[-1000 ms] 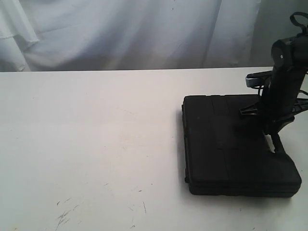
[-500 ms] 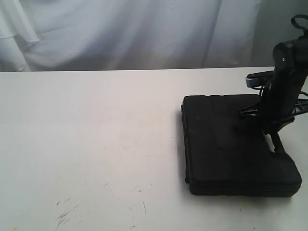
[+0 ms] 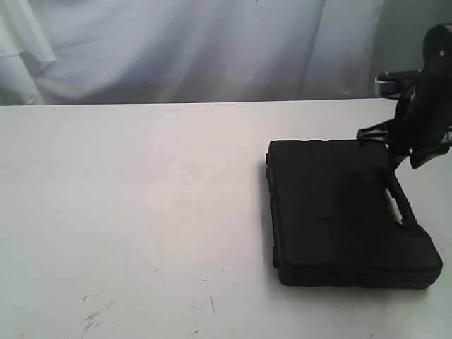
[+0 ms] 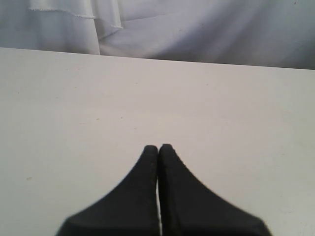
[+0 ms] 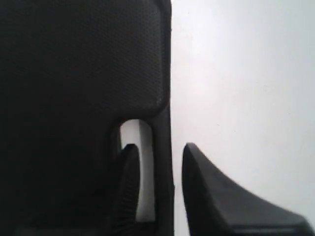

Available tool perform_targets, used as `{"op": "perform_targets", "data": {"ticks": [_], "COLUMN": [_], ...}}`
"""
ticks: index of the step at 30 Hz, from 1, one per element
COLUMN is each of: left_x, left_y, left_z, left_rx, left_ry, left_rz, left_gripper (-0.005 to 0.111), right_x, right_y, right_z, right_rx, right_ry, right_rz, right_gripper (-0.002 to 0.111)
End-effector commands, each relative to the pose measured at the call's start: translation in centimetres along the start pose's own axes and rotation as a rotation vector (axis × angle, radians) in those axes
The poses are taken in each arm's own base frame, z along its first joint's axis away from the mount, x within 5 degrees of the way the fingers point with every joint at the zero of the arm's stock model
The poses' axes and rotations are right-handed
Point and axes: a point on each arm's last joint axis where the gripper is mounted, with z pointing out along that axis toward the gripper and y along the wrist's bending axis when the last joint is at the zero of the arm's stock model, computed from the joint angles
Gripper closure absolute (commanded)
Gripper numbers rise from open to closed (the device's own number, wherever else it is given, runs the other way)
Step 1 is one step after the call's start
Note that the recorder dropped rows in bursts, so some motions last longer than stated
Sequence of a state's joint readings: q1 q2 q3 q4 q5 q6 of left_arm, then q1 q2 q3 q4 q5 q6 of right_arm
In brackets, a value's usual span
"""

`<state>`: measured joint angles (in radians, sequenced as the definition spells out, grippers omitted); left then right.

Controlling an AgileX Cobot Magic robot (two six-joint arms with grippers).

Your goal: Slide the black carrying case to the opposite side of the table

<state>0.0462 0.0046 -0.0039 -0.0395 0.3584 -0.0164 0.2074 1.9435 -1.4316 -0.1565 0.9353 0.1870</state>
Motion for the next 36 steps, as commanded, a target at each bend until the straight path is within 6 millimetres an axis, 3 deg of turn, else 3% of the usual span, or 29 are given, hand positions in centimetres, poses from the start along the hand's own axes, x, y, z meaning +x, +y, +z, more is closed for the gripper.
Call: {"op": "perform_targets", "data": {"ticks": [1, 6, 10, 16, 22, 30, 36], "left_x": [0.0, 0.0, 0.0, 0.0, 0.0, 0.0, 0.0], "left_y": [0.0, 0.0, 0.0, 0.0, 0.0, 0.0, 0.0], "left_z": [0.0, 0.0, 0.0, 0.0, 0.0, 0.0, 0.0], "left_rx": [0.0, 0.0, 0.0, 0.0, 0.0, 0.0, 0.0], "left_ry": [-0.016, -0.016, -0.016, -0.016, -0.016, -0.016, -0.016], "left_rz": [-0.002, -0.002, -0.002, -0.002, -0.002, -0.002, -0.002], "left_gripper": [0.107, 0.107, 0.107, 0.107, 0.107, 0.107, 0.107], "right_x": [0.4, 2.8, 6.4, 12.7, 17.7, 22.6, 25.6], "right_y": [0.0, 0.3, 0.4, -0.3, -1.2, -2.7, -3.7], "right_z": [-5.9, -12.9, -16.2, -19.5, -22.6, -26.8, -28.6], "right_rx": [-0.119, -0.215, -0.262, -0.302, -0.37, -0.401, -0.389], "right_ry": [-0.123, -0.368, -0.512, -0.653, -0.776, -0.992, -1.114], "right_rz": [0.048, 0.055, 0.054, 0.044, 0.072, 0.076, 0.069], "right_gripper": [0.108, 0.108, 0.108, 0.108, 0.108, 0.108, 0.108]}}
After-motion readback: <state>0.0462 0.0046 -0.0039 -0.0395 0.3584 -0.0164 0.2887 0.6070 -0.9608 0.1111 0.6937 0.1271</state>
